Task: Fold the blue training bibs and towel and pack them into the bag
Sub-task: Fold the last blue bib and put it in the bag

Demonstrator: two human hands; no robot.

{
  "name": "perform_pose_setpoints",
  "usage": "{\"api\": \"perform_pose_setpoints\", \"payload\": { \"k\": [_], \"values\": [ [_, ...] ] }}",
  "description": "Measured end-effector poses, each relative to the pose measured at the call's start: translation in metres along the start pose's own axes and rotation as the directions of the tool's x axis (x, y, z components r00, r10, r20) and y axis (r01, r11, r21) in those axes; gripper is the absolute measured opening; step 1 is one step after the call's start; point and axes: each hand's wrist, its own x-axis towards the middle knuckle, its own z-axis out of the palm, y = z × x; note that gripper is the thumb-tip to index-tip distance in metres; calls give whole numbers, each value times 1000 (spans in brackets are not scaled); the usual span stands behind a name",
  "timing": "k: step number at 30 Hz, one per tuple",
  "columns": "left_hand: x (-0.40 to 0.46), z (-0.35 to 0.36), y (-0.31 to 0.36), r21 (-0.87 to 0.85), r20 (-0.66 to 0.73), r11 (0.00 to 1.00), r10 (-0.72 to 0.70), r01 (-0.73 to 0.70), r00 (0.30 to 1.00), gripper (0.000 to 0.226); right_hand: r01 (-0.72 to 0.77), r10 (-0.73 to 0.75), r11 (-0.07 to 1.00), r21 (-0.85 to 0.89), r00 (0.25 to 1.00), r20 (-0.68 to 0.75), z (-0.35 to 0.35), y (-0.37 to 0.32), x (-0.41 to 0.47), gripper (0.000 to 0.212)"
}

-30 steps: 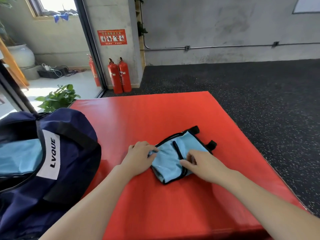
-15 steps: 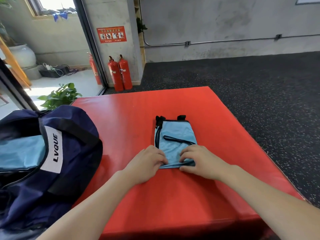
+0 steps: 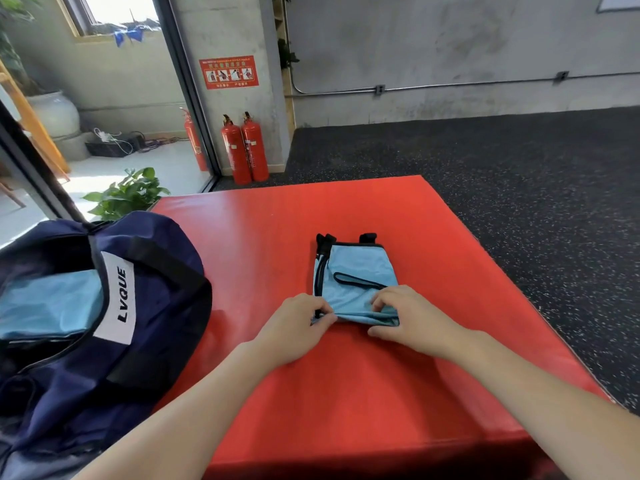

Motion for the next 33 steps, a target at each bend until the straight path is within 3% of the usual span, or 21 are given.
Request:
{"api": "perform_pose_setpoints", "payload": {
  "k": [4, 9, 13, 18, 22, 24, 26, 29, 31, 33],
  "values": [
    [-5, -2, 4, -127, -25, 992, 5, -8, 1000, 18, -52, 58, 993, 106, 997, -55, -13, 0, -6, 7],
    [-8, -5, 18, -331, -111, 944, -19, -19, 994, 17, -108, 135, 930, 352, 990, -51, -33, -4, -7, 11],
    [-7, -3, 24, -346, -149, 938, -66, 10, 987, 15, -182, 218, 882, 435, 975, -34, -38, -1, -3, 8],
    [0, 1, 16, -240, -163, 959, -190, 148, 968, 13, -227, 274, 918, 325, 956, -104, -27, 1, 9, 9],
    [0, 5, 10, 146, -133, 971, -168, 187, 977, 14, -298, 329, 927, 228, 938, -113, -16, 8, 16, 21],
    [1, 7, 8, 197, -165, 968, -121, 153, 979, 13, -324, 350, 925, 200, 930, -115, -11, 9, 18, 25],
    [5, 6, 8, 198, -195, 980, 11, 29, 981, 10, -350, 371, 921, 173, 922, -109, -9, 8, 22, 27],
    [10, 6, 13, 161, -30, 973, 171, -164, 985, 20, -401, 410, 910, 105, 907, -93, -10, 4, 26, 33],
    [9, 8, 24, 196, 99, 970, 128, -145, 987, 23, -452, 453, 891, 31, 883, -121, -10, -1, 25, 42],
    [9, 9, 37, 315, 83, 949, -31, 4, 996, 26, -503, 490, 863, -34, 853, -182, -9, -9, 22, 52]
  ]
}}
